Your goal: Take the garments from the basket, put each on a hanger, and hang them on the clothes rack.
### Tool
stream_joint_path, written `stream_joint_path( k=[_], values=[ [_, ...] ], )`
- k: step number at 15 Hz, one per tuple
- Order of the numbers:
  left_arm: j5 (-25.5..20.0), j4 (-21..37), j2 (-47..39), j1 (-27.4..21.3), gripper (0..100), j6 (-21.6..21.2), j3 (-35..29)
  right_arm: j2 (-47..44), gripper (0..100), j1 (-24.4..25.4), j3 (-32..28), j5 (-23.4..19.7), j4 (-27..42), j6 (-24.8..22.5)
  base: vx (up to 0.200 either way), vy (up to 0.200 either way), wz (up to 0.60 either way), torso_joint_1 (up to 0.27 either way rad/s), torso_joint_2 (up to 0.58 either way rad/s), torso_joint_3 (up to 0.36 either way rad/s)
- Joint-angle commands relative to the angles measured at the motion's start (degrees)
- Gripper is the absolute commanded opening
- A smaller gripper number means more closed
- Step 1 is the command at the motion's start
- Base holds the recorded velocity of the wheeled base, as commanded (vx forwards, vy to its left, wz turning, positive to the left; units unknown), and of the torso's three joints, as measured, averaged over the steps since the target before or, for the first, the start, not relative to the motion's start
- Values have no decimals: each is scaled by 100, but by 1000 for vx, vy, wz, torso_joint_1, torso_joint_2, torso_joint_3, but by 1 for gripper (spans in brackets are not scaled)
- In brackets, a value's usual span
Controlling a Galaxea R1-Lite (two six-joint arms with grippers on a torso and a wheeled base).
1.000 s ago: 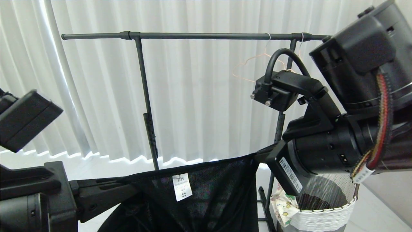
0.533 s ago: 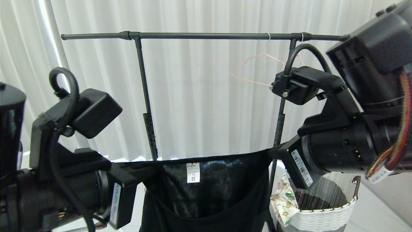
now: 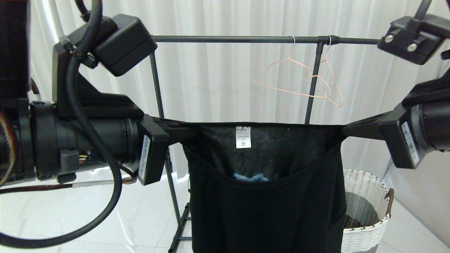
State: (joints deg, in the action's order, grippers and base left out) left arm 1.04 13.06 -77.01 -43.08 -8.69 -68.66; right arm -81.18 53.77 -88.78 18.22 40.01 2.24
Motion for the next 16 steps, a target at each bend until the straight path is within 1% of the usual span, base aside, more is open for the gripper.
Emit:
stream_joint_path(
  k=[1,3,4,5,8,9,10,12,13,14,16],
  values=[
    [-33,4,-227,81,0,-19,-245,181,0,-350,-201,-197,-11,-242,0,0,0,0,0,0],
    [-130,4,-227,81,0,-19,-157,181,0,-376,-350,-240,-2,-259,0,0,0,0,0,0],
    [-130,-5,-227,72,0,-10,-139,269,0,-368,-289,-258,24,-259,0,0,0,0,0,0],
    [-139,-5,-227,72,0,-10,-148,392,0,-350,-139,-284,24,-259,0,0,0,0,0,0],
    [-112,-5,-455,10,0,-10,-324,1043,0,-218,564,-715,24,-286,0,0,0,0,0,0],
    [-104,-5,-614,10,0,-10,-482,1280,0,-104,775,-803,51,-286,0,0,0,0,0,0],
    [-112,-5,-789,-16,0,-10,-684,1561,0,133,951,-882,218,-286,0,0,0,0,0,0],
    [-112,-5,-1185,-165,0,-1,-1159,2001,0,634,1232,-1225,508,-286,0,0,0,0,0,0],
    [-112,-5,-1370,-236,0,-1,-1387,2071,0,845,1329,-1242,508,-286,0,0,0,0,0,0],
    [-112,-5,-1501,-306,0,-1,-1537,2071,0,942,1364,-1234,499,-286,0,0,0,0,0,0],
    [-130,-5,-1616,-456,0,-10,-1616,2080,0,951,1346,-1198,481,-295,0,0,0,0,0,0]
  ],
)
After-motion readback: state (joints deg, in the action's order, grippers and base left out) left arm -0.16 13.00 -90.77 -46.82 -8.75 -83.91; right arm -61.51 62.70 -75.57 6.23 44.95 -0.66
